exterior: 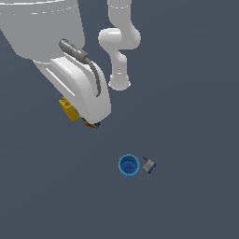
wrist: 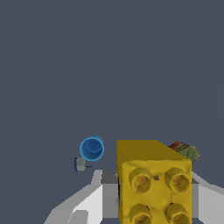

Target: Pick up a designated object from a clutter of objects.

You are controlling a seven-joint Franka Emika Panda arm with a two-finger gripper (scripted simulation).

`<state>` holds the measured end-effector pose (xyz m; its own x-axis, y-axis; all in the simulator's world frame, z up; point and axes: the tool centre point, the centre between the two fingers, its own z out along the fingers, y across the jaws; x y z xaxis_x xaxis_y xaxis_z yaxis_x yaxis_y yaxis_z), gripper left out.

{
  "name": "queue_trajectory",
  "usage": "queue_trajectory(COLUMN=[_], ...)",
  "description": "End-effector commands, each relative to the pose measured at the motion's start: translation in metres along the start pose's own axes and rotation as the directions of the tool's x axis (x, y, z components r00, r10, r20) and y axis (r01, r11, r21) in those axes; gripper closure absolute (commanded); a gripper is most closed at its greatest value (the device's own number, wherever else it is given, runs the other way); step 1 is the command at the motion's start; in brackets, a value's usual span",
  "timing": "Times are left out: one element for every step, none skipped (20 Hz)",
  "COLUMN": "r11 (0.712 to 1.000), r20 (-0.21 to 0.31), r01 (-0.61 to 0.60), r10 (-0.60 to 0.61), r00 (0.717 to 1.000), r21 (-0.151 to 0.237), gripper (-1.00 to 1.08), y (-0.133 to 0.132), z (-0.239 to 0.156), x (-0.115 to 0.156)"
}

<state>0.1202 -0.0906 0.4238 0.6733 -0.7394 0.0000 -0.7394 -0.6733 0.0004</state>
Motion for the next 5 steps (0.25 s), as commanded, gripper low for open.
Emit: queue_trajectory(r11=[1.000,1.000,1.000,1.000,1.000], r20=[0.000,0.000,0.000,0.000,0.000], r01=[0.000,0.000,0.000,0.000,0.000], r10=[0.000,0.000,0.000,0.000,0.000], r00=[1.000,1.000,1.000,1.000,1.000], r21=[0.000,0.000,0.000,0.000,0.000], gripper=[1.08,1.08,1.08,1.08,1.08], y=[-0.0008,-0.0010,-0.0011,-0.0012,-0.0013], z=[-0.0032,-0.0038,-0.0041,-0.0042,-0.0042], x=[0.0011,0.0014,0.0015,0.0016,0.0017])
